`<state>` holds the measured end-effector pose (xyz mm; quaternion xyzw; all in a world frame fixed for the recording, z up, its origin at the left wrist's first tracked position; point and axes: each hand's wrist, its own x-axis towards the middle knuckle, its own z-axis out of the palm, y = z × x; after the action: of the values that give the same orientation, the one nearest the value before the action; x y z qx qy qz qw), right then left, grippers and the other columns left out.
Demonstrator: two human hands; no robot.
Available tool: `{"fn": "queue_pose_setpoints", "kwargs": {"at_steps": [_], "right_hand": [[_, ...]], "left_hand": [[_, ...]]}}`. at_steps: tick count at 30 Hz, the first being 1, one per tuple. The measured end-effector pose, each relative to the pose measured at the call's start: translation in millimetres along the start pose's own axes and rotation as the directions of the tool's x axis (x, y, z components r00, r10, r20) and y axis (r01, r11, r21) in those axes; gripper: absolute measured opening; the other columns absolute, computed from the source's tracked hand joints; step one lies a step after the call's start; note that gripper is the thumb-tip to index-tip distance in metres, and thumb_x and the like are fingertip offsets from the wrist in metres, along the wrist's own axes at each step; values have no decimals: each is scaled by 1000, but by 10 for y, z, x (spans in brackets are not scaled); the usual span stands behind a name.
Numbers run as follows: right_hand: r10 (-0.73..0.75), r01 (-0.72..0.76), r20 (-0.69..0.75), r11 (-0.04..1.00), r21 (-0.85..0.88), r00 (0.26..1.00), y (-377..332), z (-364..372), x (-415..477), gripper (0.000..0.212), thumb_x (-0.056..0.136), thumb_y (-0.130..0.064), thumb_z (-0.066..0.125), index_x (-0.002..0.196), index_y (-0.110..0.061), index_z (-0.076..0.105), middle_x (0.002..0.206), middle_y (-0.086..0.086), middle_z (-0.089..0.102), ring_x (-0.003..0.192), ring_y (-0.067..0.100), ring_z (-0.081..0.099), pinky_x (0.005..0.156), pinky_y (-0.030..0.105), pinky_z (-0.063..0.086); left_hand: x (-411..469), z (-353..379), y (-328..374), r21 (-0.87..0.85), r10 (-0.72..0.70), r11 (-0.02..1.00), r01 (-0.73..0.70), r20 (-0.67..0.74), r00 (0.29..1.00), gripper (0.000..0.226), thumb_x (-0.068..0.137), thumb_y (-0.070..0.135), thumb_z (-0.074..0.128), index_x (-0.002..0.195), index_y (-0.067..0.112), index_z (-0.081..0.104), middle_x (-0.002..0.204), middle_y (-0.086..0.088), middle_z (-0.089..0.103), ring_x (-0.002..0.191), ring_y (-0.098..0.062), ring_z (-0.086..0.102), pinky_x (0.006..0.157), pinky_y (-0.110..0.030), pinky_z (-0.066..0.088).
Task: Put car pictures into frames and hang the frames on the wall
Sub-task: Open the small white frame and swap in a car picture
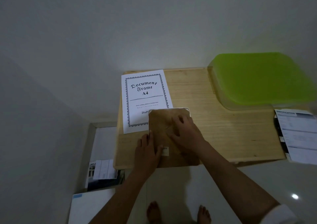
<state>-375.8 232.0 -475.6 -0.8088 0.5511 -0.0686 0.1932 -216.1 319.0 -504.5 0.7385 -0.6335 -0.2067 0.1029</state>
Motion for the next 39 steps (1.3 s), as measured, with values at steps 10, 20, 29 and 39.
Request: {"fn": "queue_pose_setpoints", "kwargs": {"at_steps": [10, 20, 29, 39], "right_hand": [[74, -57, 160, 993, -103, 984, -152, -76, 236, 68, 76, -37, 64, 134, -15, 36, 139, 16, 34, 131, 35, 27, 104, 45, 36], [-38, 103, 268, 967, -235, 963, -284, -52, 329, 67, 87, -37, 50, 146, -27, 19, 153, 10, 18, 139, 31, 17, 112, 47, 16], [59, -23, 260, 990, -142, 964, -101, 23, -105, 56, 97, -30, 37, 148, -23, 13, 158, 7, 3, 144, 30, 3, 109, 47, 33], [92, -84, 72, 991, -102, 993, -48, 349, -492, 62, 97, -47, 6, 139, -11, 34, 142, 24, 41, 131, 41, 39, 101, 49, 37]], "left_hand": [[-53, 3, -47, -28, 13, 1000, -11, 62, 998, 68, 96, 51, 27, 148, 17, -1, 153, -6, 13, 138, -21, 15, 112, -33, 20], [-209, 211, -194, -30, 82, 996, -80, 66, 994, 74, 78, 67, -15, 138, 24, -23, 157, -4, -5, 145, -16, -2, 112, -28, 0], [-221, 222, -167, -16, 91, 996, -90, 14, 996, 68, 90, 56, 10, 141, 24, -19, 157, -8, 4, 144, -20, 3, 110, -31, 2], [-193, 279, -231, 60, 100, 993, -103, 46, 994, 73, 88, 60, 2, 147, 17, -6, 157, -8, 4, 145, -23, 4, 116, -37, 9]]}}
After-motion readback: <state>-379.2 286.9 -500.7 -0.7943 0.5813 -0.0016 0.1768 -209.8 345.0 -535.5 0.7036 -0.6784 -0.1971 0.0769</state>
